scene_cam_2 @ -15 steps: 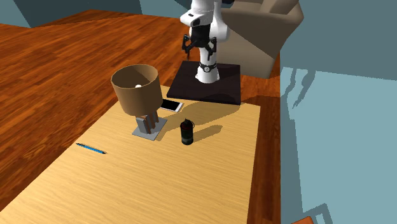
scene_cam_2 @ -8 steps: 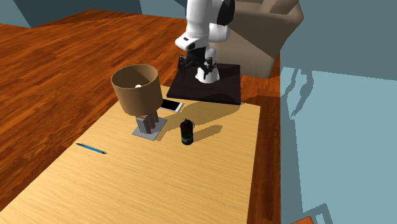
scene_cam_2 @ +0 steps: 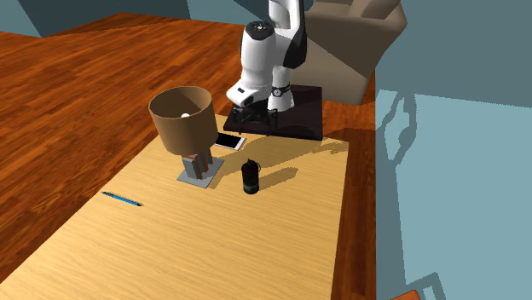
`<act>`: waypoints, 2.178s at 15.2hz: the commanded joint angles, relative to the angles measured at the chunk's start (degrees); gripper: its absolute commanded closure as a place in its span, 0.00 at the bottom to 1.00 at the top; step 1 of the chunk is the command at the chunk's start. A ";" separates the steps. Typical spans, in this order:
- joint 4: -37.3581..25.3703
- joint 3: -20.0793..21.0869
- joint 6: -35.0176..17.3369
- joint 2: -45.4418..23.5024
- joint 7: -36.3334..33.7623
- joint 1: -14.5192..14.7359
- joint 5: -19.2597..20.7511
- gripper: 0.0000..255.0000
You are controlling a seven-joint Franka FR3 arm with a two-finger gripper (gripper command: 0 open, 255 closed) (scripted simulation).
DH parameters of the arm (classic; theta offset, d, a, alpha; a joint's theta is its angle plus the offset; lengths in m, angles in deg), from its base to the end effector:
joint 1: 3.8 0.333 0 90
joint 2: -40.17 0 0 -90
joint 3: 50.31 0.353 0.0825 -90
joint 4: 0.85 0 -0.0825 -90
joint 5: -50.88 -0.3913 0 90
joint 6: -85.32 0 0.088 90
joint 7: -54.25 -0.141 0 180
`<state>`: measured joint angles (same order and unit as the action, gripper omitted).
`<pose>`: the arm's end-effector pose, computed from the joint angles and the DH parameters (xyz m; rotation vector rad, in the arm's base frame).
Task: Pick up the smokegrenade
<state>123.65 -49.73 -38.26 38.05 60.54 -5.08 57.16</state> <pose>0.5393 -0.0141 0.3704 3.0446 0.2451 -0.0892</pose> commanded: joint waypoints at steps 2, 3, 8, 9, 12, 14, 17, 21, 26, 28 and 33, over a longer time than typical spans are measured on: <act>-4.33 -0.04 -2.14 -6.64 0.01 -0.01 0.31 0.00; -6.03 -0.08 -2.66 -8.91 0.08 -0.04 0.40 0.00; -9.77 -0.19 -4.87 -15.00 0.11 -0.09 0.71 0.00; -9.59 -0.21 -5.52 -15.46 0.03 -0.09 0.77 0.00; -9.10 -0.28 -7.44 -16.91 -0.23 -0.07 0.96 0.00; -8.88 -0.32 -8.44 -17.69 -0.37 -0.06 1.06 0.00; -8.78 -0.32 -8.56 -17.71 -0.39 -0.06 1.08 1.00; -8.79 -0.34 -8.57 -17.72 -0.33 -0.10 1.07 1.00; -9.01 -0.29 -7.81 -17.19 -0.28 -0.07 1.00 1.00; -9.30 -0.24 -6.54 -16.20 -0.11 -0.09 0.87 1.00; -10.28 -0.14 -3.28 -13.91 0.31 -0.10 0.57 1.00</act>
<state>113.54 -49.88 -42.25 23.59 60.70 -5.14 57.80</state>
